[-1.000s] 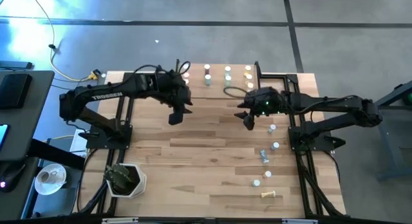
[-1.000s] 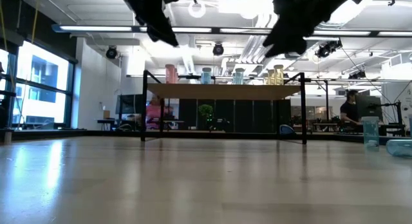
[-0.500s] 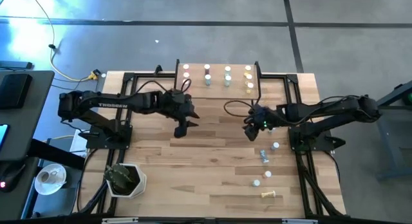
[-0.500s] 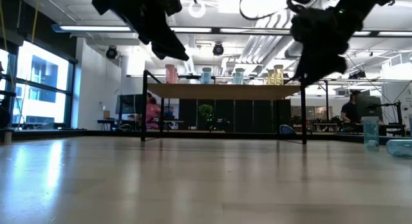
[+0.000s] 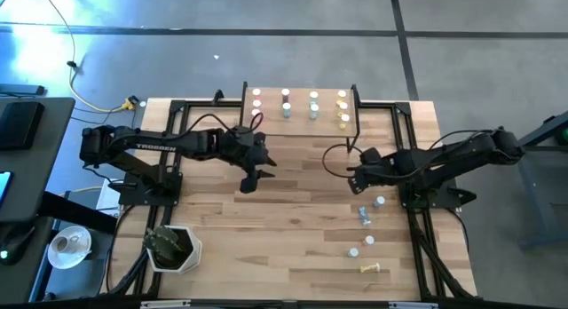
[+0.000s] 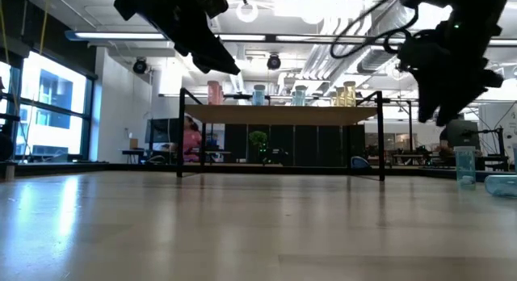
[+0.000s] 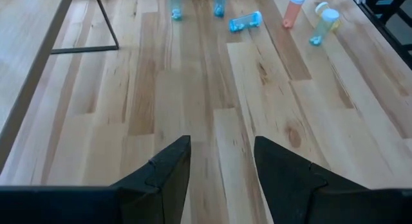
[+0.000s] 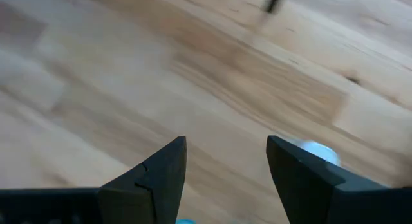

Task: Pick and place medicine bottles onto shelf by color
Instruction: Put the green pill bottle on the shelf aligned with the other green pill bottles

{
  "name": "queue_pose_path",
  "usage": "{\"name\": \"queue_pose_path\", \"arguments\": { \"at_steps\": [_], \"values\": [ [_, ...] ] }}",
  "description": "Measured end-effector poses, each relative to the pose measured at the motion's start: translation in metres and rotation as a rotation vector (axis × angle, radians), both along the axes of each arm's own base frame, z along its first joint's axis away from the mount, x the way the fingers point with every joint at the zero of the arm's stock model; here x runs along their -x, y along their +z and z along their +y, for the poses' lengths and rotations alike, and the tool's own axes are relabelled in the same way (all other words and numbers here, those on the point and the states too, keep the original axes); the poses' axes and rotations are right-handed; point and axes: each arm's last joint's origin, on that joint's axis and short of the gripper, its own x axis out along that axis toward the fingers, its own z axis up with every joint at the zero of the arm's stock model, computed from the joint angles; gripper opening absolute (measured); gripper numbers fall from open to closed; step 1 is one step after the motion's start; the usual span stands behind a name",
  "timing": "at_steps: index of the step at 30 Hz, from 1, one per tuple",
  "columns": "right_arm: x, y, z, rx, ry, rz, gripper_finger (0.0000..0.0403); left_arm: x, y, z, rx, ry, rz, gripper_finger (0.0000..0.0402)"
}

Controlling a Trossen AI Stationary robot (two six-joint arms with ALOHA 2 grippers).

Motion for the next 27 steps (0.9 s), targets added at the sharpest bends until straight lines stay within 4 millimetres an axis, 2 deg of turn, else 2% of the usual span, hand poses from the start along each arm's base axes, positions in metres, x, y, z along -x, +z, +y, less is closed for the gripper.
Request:
{"name": "queue_pose_path", "arguments": {
  "at_steps": [12,21,27],
  "values": [
    [0.016,-0.002,0.003,0.063,-0.138,0.093,0.0206,0.000,0.000,0.000,0.015,0.011,0.000,0.0161],
    [0.023,-0.003,0.009,0.125,-0.213,0.097,0.0206,0.000,0.000,0.000,0.021,0.015,0.000,0.0161],
    [0.026,-0.022,0.013,0.136,-0.248,0.139,0.0206,0.000,0.000,0.000,0.022,0.015,0.000,0.0161]
  ]
}}
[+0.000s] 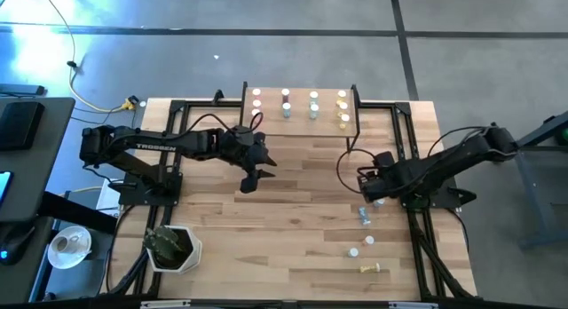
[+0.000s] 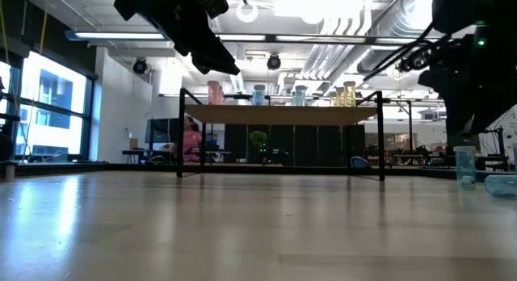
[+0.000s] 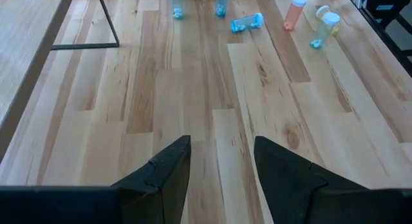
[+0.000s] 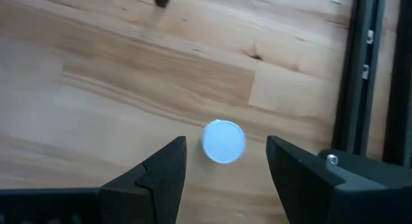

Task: Pick and place medicine bottles onto shelf by color
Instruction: Put the green pill bottle on the shelf aligned with the other green pill bottles

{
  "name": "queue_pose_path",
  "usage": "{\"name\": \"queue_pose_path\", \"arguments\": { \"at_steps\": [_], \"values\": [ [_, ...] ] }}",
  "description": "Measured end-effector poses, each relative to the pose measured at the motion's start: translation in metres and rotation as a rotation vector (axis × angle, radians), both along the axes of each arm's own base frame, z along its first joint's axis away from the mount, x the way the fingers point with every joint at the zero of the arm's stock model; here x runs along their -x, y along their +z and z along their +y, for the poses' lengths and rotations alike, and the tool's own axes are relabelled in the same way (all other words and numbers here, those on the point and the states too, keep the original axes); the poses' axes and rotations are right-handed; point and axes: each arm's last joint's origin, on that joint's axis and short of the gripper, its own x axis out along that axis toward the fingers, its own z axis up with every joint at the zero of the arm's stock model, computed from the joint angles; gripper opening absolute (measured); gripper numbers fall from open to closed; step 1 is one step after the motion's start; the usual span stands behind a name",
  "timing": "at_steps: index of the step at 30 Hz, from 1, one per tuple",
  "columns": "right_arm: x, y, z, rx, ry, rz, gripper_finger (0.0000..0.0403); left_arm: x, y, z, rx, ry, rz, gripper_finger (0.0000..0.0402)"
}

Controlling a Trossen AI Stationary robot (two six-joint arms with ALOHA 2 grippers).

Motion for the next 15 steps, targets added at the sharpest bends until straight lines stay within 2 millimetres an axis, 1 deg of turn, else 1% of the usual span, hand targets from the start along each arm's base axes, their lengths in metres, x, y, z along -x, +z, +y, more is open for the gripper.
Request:
{"name": "queue_pose_path", "arguments": {
  "at_steps": [5,10,15],
  "values": [
    [-0.004,-0.001,0.003,0.029,0.003,-0.051,0.0206,0.000,0.000,0.000,0.000,0.000,0.000,0.0161],
    [0.001,-0.016,0.002,0.026,-0.036,-0.037,0.0206,0.000,0.000,0.000,0.000,0.000,-0.001,0.0161],
    [0.003,-0.026,0.001,0.028,-0.051,-0.062,0.0206,0.000,0.000,0.000,0.000,0.000,-0.001,0.0161]
  ]
}}
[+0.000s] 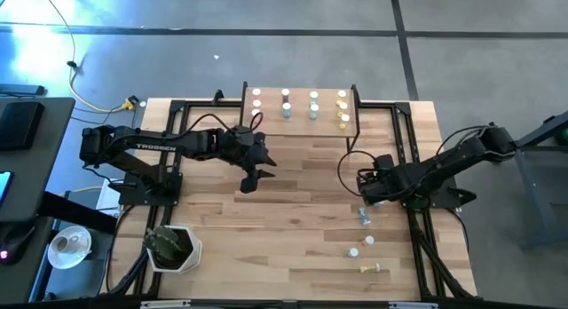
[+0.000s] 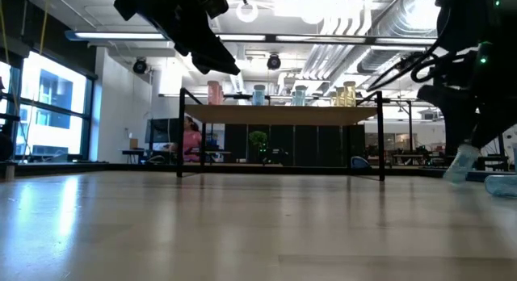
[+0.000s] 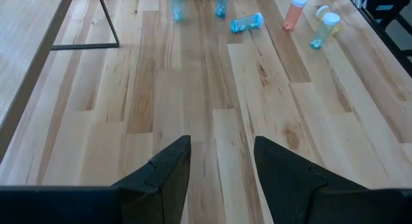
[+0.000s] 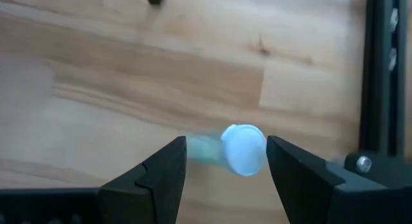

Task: Pick and place medicine bottles onto shelf by color
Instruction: Put the green pill bottle on the shelf aligned with the other green pill bottles

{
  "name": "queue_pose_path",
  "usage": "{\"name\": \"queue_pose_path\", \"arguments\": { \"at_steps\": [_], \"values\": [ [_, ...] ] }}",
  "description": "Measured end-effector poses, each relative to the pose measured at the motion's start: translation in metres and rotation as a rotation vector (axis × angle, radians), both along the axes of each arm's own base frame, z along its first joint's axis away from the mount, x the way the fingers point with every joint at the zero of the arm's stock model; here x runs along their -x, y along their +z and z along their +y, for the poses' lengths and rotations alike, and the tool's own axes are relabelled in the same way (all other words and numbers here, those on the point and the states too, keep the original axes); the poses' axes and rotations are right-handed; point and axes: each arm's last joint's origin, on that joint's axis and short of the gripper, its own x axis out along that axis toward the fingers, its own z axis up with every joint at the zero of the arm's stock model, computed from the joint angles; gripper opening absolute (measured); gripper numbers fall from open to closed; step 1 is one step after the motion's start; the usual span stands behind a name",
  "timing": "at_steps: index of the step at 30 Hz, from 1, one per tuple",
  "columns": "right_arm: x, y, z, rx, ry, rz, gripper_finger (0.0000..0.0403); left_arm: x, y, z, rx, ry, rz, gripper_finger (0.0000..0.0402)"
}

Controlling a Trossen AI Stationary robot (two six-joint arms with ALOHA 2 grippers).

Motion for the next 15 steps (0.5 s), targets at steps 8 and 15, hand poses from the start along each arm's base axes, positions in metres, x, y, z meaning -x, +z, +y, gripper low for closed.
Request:
{"name": "queue_pose_path", "arguments": {
  "at_steps": [8,15],
  "values": [
    [-0.0002,-0.0033,0.0005,-0.017,-0.012,-0.014,0.0206,-0.0002,0.0003,0.0000,-0.001,0.000,-0.003,0.0161],
    [-0.0028,-0.0040,0.0025,-0.066,0.010,-0.021,0.0206,-0.0015,0.0021,0.0004,-0.006,0.000,-0.025,0.0161]
  ]
}}
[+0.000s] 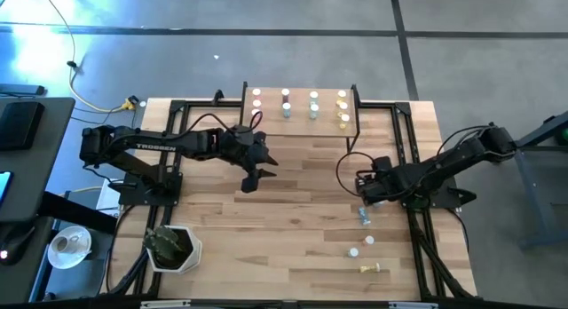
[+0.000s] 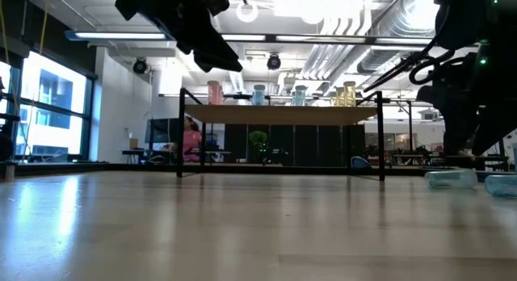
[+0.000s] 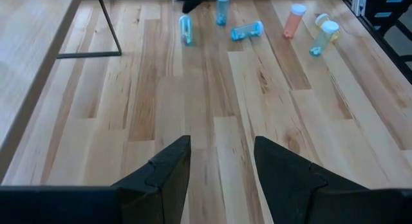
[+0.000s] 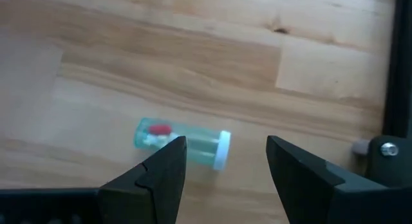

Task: Pick and place medicine bottles onto shelf by color
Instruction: Put the green pill bottle on the shelf aligned with the other green pill bottles

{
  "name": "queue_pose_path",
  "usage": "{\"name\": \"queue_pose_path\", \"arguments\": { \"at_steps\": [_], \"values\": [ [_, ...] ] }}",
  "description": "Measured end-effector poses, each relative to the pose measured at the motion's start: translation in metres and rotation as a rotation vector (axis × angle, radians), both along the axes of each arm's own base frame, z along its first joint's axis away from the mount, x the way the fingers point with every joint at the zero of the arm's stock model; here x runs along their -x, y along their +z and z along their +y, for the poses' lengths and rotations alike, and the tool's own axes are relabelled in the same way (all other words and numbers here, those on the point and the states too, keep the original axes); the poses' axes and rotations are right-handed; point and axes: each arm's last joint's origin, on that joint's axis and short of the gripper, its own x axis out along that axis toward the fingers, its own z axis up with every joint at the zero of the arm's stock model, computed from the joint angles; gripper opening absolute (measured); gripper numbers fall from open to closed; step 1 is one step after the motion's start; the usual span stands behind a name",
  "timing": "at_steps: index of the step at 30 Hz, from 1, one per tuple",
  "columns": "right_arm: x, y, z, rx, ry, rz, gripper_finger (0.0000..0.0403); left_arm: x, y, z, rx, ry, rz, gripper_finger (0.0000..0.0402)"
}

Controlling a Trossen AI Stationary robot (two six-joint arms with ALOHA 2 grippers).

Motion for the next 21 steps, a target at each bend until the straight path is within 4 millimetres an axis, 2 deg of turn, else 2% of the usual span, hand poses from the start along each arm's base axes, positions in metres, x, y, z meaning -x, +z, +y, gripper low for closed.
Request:
{"name": "queue_pose_path", "arguments": {
  "at_steps": [7,12,16,21],
  "values": [
    [-0.010,0.000,0.003,-0.031,0.086,-0.064,0.0206,-0.001,0.002,0.000,-0.002,0.001,-0.020,0.0161],
    [-0.009,0.001,0.003,-0.066,0.089,-0.043,0.0206,-0.001,0.001,0.000,0.014,0.010,-0.020,0.0161],
    [-0.017,0.002,0.008,-0.090,0.176,-0.097,0.0206,-0.001,0.001,0.000,0.024,0.017,-0.019,0.0161],
    [-0.033,0.018,0.012,-0.038,0.282,-0.191,0.0206,-0.001,0.002,0.000,0.023,0.016,-0.020,0.0161]
  ]
}}
